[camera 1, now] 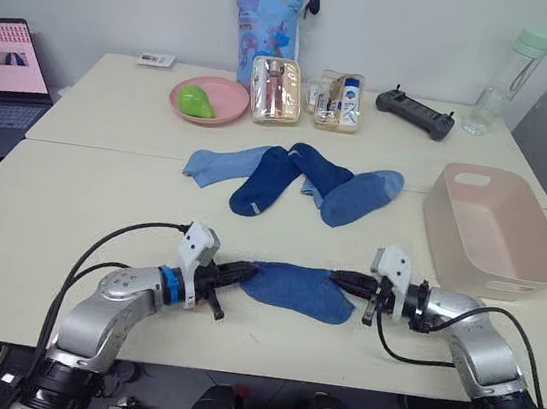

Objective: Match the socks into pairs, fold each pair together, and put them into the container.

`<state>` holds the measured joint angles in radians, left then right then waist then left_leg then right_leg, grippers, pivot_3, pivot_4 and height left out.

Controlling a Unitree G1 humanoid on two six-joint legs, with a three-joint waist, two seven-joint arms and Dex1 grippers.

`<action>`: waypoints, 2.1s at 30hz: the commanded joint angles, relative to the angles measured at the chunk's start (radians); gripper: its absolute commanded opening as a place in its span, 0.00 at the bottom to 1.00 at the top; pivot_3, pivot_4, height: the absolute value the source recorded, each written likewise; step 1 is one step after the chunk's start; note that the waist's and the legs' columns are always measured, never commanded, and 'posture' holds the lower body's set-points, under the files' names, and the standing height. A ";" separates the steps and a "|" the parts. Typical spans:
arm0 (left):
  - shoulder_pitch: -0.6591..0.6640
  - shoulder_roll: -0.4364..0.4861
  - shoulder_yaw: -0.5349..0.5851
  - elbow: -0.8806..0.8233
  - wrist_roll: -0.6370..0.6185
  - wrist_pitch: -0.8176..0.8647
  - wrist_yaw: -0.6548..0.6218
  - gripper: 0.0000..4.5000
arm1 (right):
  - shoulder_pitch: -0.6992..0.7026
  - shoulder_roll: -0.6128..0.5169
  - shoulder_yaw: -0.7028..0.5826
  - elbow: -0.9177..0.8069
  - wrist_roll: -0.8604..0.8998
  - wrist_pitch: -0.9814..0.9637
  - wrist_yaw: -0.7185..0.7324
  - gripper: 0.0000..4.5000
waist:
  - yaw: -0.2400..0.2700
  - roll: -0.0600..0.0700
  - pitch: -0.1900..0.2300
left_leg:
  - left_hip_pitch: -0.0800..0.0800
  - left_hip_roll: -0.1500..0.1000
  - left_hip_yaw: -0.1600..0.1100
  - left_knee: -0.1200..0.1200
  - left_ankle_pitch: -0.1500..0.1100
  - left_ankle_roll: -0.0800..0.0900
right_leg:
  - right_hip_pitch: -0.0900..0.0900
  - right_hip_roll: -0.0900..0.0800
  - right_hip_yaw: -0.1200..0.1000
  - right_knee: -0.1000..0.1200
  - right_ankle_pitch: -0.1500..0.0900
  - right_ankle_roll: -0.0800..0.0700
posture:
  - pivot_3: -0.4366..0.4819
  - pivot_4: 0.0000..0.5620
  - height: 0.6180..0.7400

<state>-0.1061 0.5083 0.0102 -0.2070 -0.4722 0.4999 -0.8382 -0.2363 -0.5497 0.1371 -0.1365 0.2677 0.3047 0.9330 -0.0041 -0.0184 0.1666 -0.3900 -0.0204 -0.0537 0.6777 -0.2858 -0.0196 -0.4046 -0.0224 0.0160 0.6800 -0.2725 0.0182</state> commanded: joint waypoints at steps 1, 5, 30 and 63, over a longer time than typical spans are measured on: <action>-0.002 -0.005 0.138 -0.053 -0.036 -0.017 0.092 0.05 | -0.035 -0.006 -0.101 -0.014 0.003 0.018 -0.096 0.04 | 0.000 0.000 0.000 | 0.000 0.000 0.000 0.000 0.000 0.000 | 0.000 0.000 0.000 0.000 0.000 0.000 | 0.48 0.27 1.00; 0.034 -0.011 0.195 0.014 0.028 -0.112 0.154 0.28 | -0.071 0.020 -0.108 0.074 -0.060 -0.037 -0.182 0.29 | -0.001 0.000 0.000 | 0.001 0.000 0.001 0.000 0.000 0.000 | 0.000 0.000 0.000 0.000 0.000 0.000 | 0.48 0.27 1.00; -0.045 0.038 0.123 -0.228 -0.035 -0.005 0.152 1.00 | -0.500 0.237 0.074 0.710 -0.345 -0.195 -0.337 0.89 | -0.014 0.000 0.000 | 0.000 0.000 0.001 -0.001 0.000 0.000 | -0.001 0.000 0.000 0.000 0.000 0.000 | 0.48 0.27 1.00; -0.280 0.126 0.007 0.000 -0.025 0.034 -0.004 1.00 | -0.221 -0.116 0.119 -0.064 -0.049 -0.016 0.298 0.01 | -0.019 0.000 0.001 | 0.000 0.000 -0.001 0.000 0.000 0.000 | 0.000 0.000 -0.001 -0.001 0.000 0.000 | 0.48 0.27 1.00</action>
<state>-0.3523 0.6441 0.0454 -0.2324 -0.5340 0.5738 -0.8342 -0.4704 -0.6425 0.2504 -0.1303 0.1972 0.2848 1.1995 -0.0235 -0.0179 0.1671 -0.3906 -0.0210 -0.0542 0.6773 -0.2857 -0.0197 -0.4046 -0.0223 0.0152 0.6795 -0.2724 0.0181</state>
